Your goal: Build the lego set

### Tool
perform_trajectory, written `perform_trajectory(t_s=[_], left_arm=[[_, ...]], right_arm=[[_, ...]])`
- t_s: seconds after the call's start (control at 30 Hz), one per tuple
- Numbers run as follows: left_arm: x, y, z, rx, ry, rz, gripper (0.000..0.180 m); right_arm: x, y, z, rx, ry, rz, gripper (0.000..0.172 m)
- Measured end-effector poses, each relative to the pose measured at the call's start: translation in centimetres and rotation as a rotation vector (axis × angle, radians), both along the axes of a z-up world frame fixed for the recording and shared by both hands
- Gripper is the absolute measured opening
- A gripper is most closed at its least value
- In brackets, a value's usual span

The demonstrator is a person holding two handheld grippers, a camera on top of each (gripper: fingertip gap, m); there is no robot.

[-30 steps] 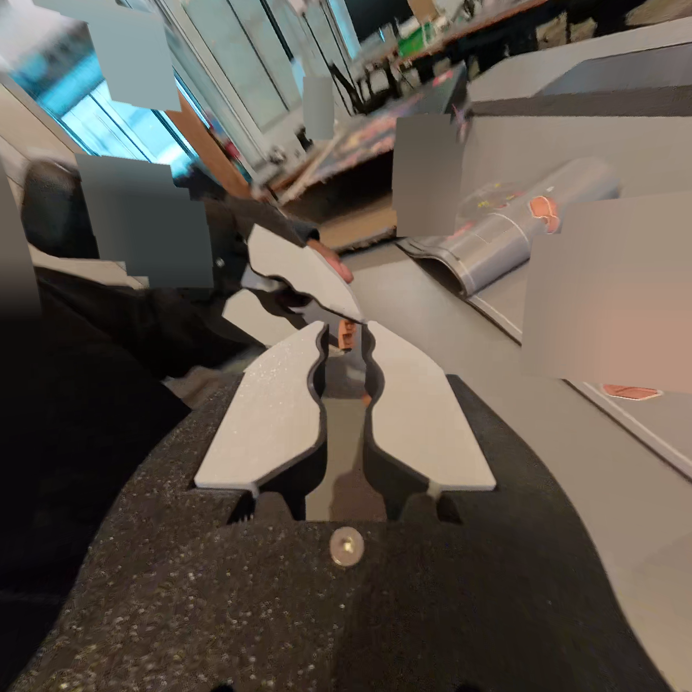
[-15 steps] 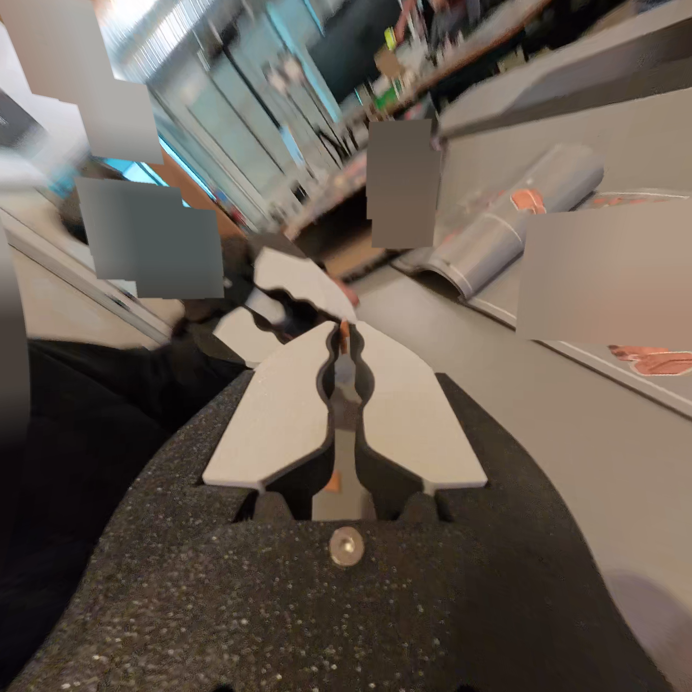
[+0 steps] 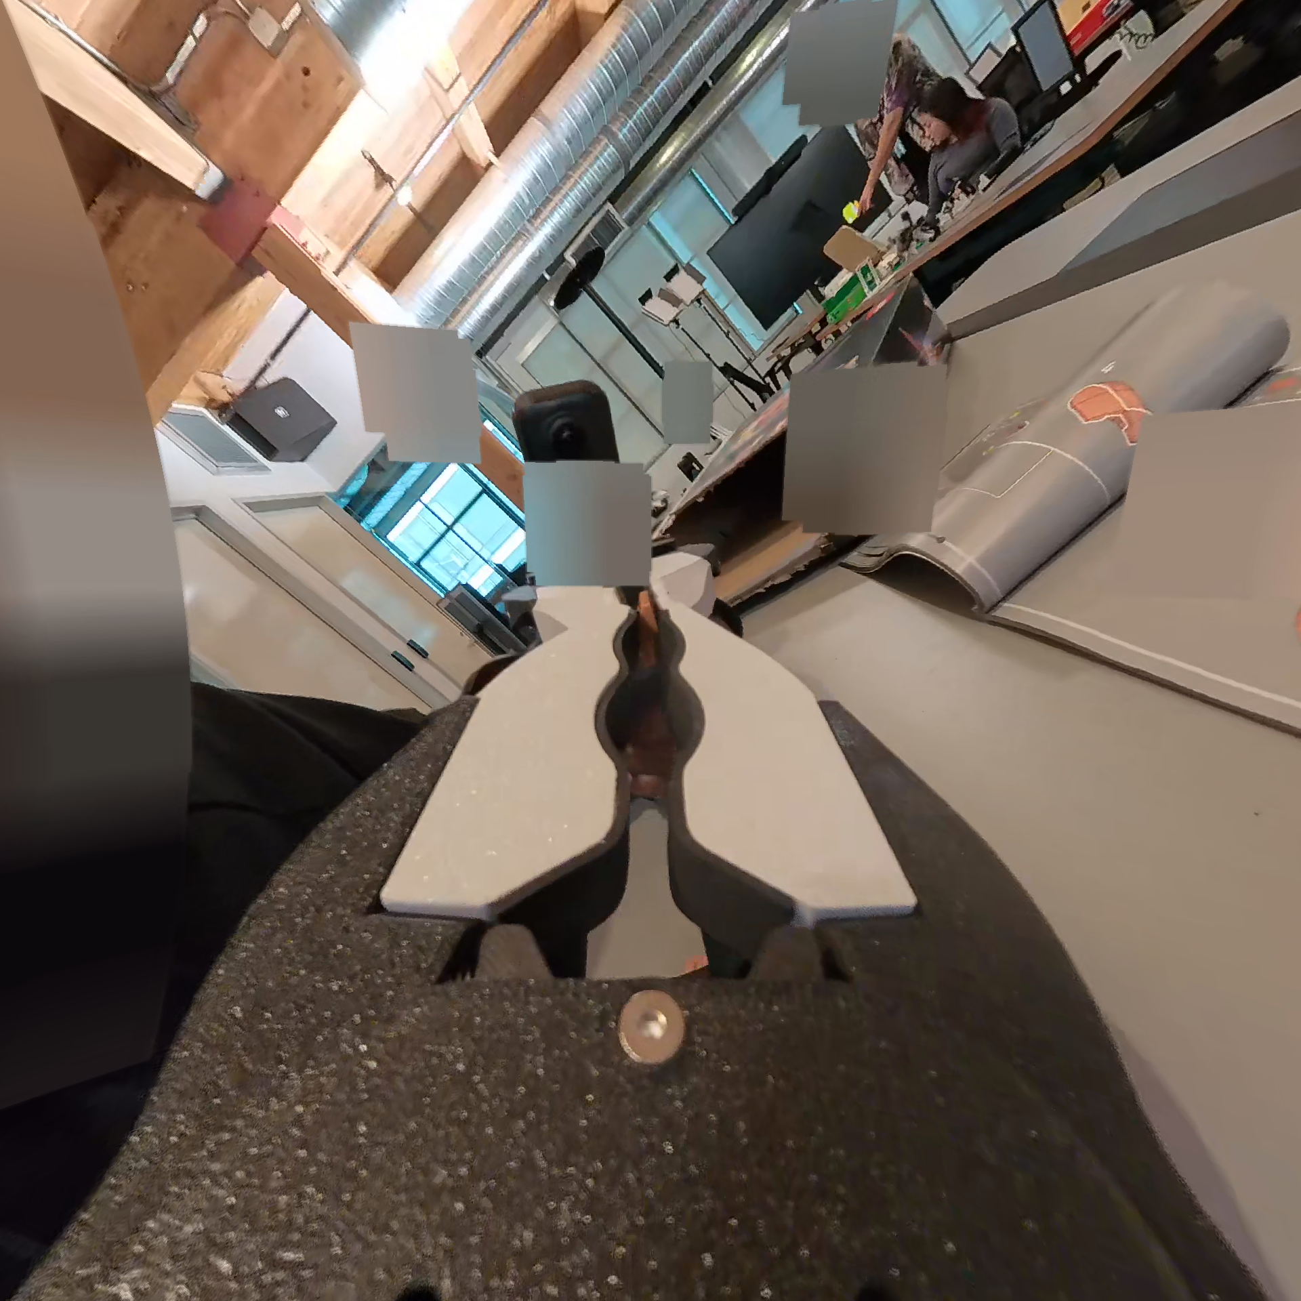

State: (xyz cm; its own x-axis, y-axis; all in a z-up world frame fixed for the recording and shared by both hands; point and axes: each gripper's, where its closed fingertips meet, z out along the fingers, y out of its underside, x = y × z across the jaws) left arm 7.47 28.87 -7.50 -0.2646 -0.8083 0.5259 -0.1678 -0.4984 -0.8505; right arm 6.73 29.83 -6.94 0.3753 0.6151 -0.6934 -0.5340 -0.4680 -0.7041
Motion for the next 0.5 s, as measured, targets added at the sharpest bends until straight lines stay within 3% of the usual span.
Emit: perform_trajectory(t_s=[0.1, 0.3, 0.5], left_arm=[[-0.2, 0.1, -0.8, 0.036, 0.063, -0.022, 0.004], [-1.1, -0.6, -3.1, 0.25, 0.264, -0.101, 0.004], [-1.6, -0.8, -4.3, 0.373, 0.339, -0.129, 0.004]], right_arm=[[0.0, 0.1, -0.9, 0.013, -0.157, -0.011, 0.006], [-0.4, -0.5, -2.6, 0.103, -0.536, -0.003, 0.009], [-1.0, -1.1, -3.8, 0.077, -0.627, 0.055, 0.002]])
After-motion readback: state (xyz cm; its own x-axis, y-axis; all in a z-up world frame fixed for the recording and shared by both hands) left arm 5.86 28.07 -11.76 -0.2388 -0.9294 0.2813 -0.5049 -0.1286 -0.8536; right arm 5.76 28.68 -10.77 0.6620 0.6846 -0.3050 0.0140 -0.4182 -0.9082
